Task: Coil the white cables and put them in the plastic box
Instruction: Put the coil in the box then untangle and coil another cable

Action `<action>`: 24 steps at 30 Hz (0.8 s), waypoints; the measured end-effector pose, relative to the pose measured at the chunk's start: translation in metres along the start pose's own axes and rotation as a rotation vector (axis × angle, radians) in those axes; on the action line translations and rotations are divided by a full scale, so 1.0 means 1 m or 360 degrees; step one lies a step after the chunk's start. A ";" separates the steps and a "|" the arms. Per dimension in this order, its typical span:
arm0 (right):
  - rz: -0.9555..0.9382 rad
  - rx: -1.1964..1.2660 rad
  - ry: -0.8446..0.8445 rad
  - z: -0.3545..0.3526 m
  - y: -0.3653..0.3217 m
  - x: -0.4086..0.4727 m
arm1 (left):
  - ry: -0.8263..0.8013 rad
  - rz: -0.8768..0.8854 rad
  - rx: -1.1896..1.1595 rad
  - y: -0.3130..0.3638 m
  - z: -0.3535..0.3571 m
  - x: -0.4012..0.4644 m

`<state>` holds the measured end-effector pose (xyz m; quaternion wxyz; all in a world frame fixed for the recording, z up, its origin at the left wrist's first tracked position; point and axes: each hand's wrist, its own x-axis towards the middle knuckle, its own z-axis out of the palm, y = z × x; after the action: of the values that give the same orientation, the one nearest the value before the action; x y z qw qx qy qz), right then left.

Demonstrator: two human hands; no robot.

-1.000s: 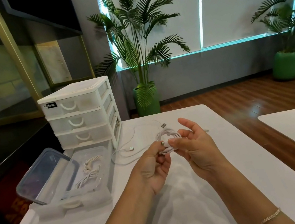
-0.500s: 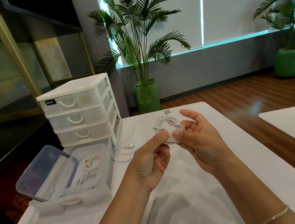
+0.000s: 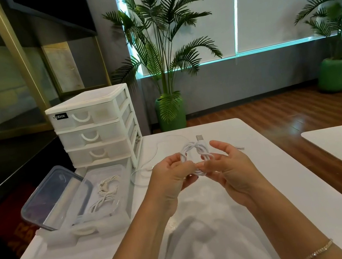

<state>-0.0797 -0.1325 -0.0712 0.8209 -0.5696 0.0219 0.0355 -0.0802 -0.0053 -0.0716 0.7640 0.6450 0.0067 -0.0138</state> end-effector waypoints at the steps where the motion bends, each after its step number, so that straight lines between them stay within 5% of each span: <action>1: 0.0016 -0.0023 0.0023 0.000 0.000 0.001 | -0.0009 0.0020 0.0063 -0.001 -0.001 0.001; 9: 0.0319 -0.0140 -0.0090 -0.006 0.005 0.000 | -0.0068 0.0256 0.0451 -0.007 -0.006 0.005; 19: -0.0069 -0.0361 0.0222 -0.003 0.014 0.008 | 0.0249 0.0248 0.0820 -0.016 0.005 0.004; 24: -0.0219 -0.0532 0.0245 -0.003 0.018 0.009 | 0.0295 0.0121 0.0554 -0.015 0.006 0.006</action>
<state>-0.0721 -0.1286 -0.0892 0.7112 -0.6992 0.0395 -0.0612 -0.0752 -0.0134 -0.0857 0.6370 0.7657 0.0502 0.0734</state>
